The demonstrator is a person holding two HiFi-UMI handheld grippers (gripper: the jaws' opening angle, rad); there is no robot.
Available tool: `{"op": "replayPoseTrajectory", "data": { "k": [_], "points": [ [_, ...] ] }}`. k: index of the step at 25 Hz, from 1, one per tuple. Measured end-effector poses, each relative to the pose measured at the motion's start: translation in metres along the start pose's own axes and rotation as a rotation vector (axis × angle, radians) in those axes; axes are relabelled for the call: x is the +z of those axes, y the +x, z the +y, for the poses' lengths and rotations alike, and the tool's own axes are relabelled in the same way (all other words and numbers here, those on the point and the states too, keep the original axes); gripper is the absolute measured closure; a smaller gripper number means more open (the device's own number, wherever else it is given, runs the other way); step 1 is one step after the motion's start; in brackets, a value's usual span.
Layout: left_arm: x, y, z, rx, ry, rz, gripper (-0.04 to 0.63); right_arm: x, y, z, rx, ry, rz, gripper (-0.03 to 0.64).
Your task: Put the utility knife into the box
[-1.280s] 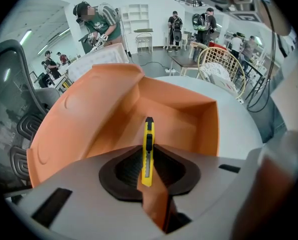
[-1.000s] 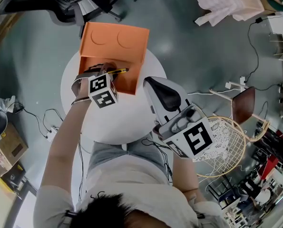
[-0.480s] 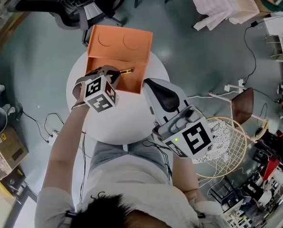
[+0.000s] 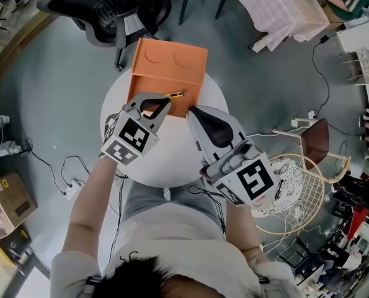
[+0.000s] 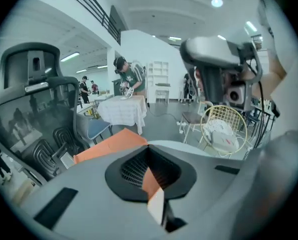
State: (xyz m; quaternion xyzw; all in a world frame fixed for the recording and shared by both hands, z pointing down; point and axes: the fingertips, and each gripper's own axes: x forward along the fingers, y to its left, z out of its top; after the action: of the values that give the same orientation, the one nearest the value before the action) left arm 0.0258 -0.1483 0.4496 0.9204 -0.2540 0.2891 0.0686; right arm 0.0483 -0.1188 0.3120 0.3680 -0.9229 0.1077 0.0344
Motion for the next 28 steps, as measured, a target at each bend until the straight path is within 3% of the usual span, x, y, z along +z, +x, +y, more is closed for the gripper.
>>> {"op": "replayPoseTrajectory", "data": {
  "k": [6, 13, 28],
  "points": [
    [0.041, -0.059, -0.015, 0.031, -0.067, -0.192, 0.586, 0.013, 0.001, 0.035, 0.013, -0.045, -0.023, 0.609],
    [0.066, -0.122, -0.027, 0.061, -0.106, -0.349, 0.586, 0.026, 0.003, 0.07, 0.023, -0.089, -0.042, 0.609],
    [0.1, -0.217, -0.047, 0.063, -0.118, -0.581, 0.586, 0.046, -0.005, 0.124, 0.01, -0.162, -0.1, 0.609]
  ]
}}
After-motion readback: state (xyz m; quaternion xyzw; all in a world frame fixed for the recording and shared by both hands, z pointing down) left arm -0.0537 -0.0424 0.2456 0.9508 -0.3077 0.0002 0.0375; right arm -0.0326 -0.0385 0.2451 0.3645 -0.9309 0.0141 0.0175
